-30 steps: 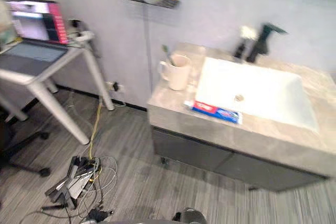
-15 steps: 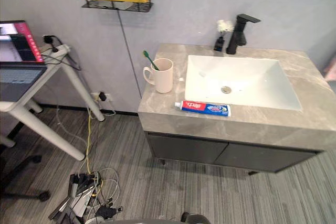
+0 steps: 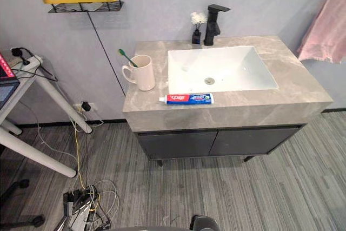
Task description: Organize washtable
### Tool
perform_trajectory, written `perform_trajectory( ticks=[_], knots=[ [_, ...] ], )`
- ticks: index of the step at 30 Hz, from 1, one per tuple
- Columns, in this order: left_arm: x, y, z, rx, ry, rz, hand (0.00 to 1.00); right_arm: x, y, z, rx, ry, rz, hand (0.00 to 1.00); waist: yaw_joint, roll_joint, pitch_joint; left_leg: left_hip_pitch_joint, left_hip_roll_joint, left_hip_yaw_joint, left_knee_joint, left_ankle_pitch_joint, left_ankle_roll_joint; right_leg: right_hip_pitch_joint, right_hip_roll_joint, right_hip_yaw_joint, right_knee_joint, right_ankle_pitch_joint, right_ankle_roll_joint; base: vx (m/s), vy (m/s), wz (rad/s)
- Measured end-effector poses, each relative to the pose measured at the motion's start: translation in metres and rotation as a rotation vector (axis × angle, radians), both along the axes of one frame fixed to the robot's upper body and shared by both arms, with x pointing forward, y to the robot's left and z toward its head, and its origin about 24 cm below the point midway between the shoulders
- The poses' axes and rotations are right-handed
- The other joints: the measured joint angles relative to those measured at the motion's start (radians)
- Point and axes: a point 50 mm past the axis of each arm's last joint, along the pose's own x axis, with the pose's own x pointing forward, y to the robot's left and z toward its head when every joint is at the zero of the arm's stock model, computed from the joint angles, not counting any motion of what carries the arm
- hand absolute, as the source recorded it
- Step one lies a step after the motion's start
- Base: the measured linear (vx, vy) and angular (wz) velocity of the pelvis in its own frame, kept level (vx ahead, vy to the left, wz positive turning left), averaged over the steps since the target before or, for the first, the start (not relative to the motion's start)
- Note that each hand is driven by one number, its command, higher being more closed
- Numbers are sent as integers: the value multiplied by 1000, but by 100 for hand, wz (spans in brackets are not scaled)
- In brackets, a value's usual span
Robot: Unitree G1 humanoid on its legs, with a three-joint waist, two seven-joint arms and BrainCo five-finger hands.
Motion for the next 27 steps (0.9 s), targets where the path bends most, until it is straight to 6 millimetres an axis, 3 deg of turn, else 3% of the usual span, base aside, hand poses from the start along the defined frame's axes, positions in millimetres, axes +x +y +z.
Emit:
perform_trajectory(
  ticks=[15,16,27],
  knots=[
    [6,6,3,38,-76,248,0,-10,9,-2,8,2,-90,0,2,-11,0,43,-32,60,-82,17,12,58,20,73,-201,134,19,-5,39,-15],
    [-1,6,2,43,-47,188,0,-13,1,0,-17,17,-1,0,23,-16,8,88,-84,-52,-154,30,28,163,2,99,-416,263,35,31,28,0],
    [1,6,3,52,-67,185,0,-11,3,0,-20,3,-6,0,24,-21,7,85,-104,-81,-194,49,36,152,-5,68,-420,265,38,-5,-7,6]
  ],
)
